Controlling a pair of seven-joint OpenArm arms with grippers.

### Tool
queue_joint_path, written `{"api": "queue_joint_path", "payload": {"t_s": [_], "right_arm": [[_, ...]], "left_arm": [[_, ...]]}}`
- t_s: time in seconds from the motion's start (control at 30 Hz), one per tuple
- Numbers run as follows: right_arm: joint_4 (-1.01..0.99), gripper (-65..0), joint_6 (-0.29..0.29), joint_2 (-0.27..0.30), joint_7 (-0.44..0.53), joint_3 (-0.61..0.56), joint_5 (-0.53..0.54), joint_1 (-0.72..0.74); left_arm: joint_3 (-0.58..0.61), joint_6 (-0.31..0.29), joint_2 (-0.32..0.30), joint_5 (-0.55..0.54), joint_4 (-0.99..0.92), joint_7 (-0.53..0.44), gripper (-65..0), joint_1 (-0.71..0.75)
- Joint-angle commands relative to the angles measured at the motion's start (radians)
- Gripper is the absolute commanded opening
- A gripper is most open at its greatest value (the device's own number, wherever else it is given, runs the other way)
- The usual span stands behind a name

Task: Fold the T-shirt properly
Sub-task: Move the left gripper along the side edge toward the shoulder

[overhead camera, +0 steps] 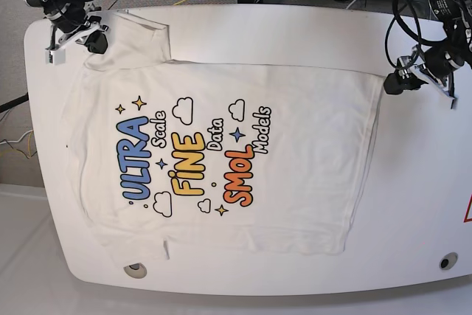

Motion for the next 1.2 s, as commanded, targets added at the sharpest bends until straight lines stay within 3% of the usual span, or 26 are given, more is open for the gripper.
{"api": "queue_joint_path", "payload": {"t_s": [0.0, 0.23, 0.57, 1.17], "right_arm": [[0.015, -64.5, 0.003, 0.018, 0.015, 0.004, 0.015, -0.001], [0.015, -64.5, 0.003, 0.018, 0.015, 0.004, 0.015, -0.001], [0.015, -64.5, 0.003, 0.018, 0.013, -0.029, 0.015, 0.001], [0.015, -64.5, 0.003, 0.018, 0.013, -0.036, 0.015, 0.001]], "left_arm": [[-0.007, -0.001, -0.019, -0.018, 0.021, -0.013, -24.5, -0.01], [0.022, -0.001, -0.018, 0.011, 0.007, -0.02, -24.5, -0.052], [0.152, -0.004, 0.01, 0.131, -0.068, -0.144, -24.5, -0.077], [0.212, -0.001, 0.054, 0.29, -0.096, -0.144, -24.5, -0.077]]}}
